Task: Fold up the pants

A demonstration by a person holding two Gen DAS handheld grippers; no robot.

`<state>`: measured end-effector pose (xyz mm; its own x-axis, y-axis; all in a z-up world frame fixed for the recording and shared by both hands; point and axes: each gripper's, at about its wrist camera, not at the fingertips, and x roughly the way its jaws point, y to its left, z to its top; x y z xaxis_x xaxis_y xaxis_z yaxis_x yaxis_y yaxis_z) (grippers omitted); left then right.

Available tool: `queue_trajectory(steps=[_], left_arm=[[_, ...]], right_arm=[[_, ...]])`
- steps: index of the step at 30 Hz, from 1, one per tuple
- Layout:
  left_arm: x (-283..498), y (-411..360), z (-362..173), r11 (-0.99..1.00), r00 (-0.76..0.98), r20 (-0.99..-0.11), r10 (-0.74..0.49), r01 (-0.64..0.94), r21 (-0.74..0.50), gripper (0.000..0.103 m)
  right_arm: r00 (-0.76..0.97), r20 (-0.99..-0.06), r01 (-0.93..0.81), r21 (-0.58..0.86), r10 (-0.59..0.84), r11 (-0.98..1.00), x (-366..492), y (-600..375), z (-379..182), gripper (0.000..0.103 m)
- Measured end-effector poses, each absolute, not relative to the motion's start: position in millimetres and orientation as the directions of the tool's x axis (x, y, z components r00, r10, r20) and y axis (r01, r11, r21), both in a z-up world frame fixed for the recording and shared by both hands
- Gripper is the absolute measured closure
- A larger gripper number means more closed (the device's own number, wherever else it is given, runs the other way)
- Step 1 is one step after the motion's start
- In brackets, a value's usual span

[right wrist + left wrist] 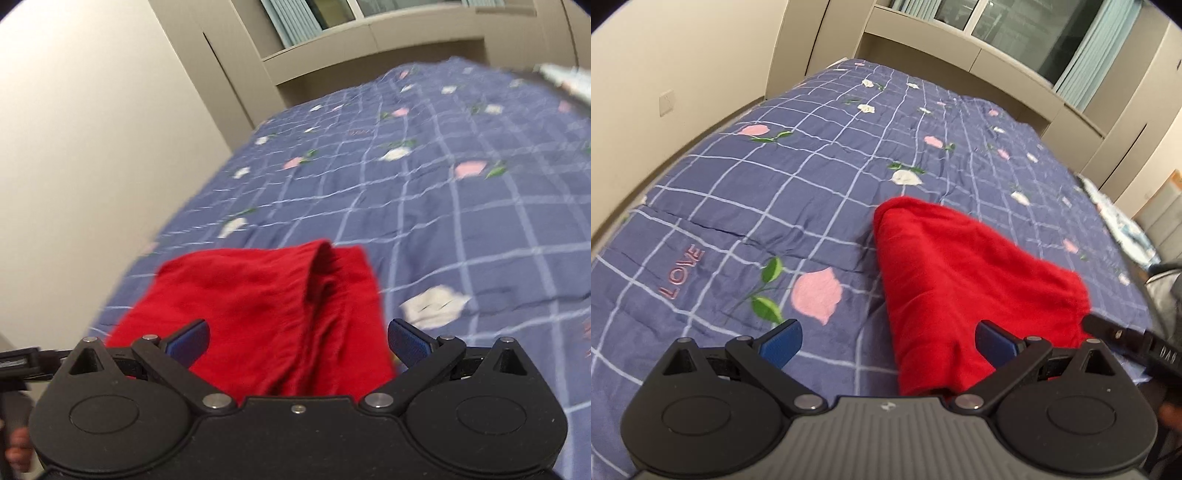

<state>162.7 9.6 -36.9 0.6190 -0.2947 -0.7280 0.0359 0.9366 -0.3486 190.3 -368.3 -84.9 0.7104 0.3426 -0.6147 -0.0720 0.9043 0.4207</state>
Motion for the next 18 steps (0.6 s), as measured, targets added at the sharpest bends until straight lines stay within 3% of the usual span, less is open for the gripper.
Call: queue_trajectory(steps=[1, 4, 8, 9, 11, 14, 18], left_arm=[[164, 9, -37, 0.935, 0.619, -0.727, -0.297, 0.035, -0.352, 0.001], [166, 3, -38, 0.942, 0.612, -0.737, -0.285, 0.039, -0.332, 0.001], [166, -5, -41, 0.952, 0.604, -0.751, -0.267, 0.047, -0.301, 0.001], [166, -7, -41, 0.955, 0.604, -0.753, -0.263, 0.051, -0.293, 0.001], [166, -10, -40, 0.957, 0.603, -0.753, -0.262, 0.059, -0.286, 0.001], [167, -12, -35, 0.958, 0.61, -0.748, -0.262, 0.07, -0.279, 0.001], [170, -16, -29, 0.963, 0.623, -0.74, -0.254, 0.088, -0.256, 0.001]], right_arm=[[0.708, -0.604, -0.077, 0.449, 0.366, 0.89, 190, -370, -87, 0.001], [0.697, -0.594, -0.072, 0.499, 0.402, 0.864, 191, -374, -91, 0.016], [0.68, -0.618, -0.026, 0.516, 0.394, 0.856, 194, -377, -100, 0.05], [0.677, -0.625, -0.017, 0.515, 0.389, 0.857, 193, -378, -102, 0.062], [0.671, -0.633, -0.005, 0.518, 0.387, 0.856, 192, -379, -106, 0.076], [0.696, -0.61, -0.015, 0.515, 0.379, 0.857, 191, -380, -98, 0.083], [0.736, -0.579, -0.033, 0.487, 0.352, 0.872, 192, -386, -79, 0.084]])
